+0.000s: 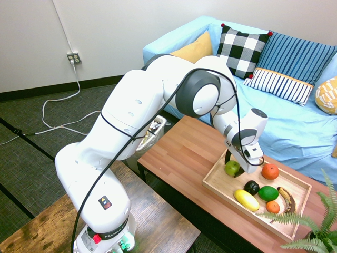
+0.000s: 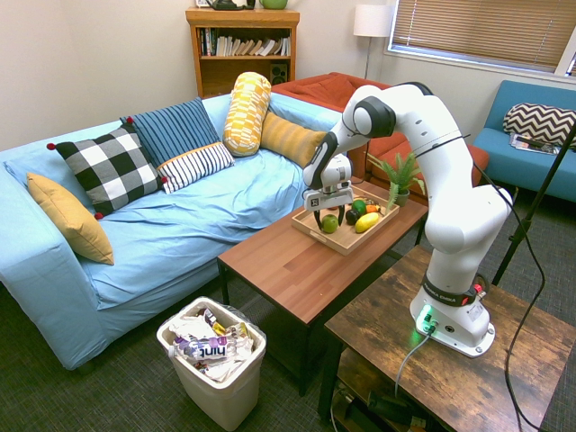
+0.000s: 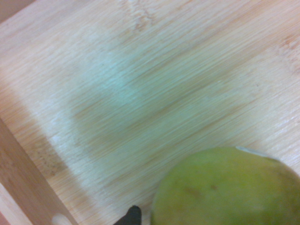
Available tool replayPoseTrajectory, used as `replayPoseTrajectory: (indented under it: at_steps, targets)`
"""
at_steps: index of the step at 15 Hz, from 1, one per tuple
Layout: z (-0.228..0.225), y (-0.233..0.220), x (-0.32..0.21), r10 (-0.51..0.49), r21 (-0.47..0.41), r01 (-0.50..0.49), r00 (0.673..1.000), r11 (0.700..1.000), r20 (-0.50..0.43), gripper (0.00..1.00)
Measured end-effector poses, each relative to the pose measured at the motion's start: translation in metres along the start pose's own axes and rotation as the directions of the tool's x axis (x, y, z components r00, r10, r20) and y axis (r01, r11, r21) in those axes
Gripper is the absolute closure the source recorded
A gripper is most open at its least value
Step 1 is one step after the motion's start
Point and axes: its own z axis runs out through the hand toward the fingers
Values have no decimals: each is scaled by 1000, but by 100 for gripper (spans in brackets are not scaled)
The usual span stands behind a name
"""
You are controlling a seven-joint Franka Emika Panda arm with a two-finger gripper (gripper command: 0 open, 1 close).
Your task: Put the apple in the tray
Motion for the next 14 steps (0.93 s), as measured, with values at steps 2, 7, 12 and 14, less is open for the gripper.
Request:
replayPoseTrajectory:
  at_steps: [2,7,12,14]
  targets:
    - [-3,-1,0,-8,5,8,1000,1000,-2,0]
    - [-43,3,2,-7,46,9,1000,999,-29,0]
    - [-94,27,-11,-23,80,28,998,996,-61,0]
    - [-109,35,-17,-25,92,31,997,995,-68,0]
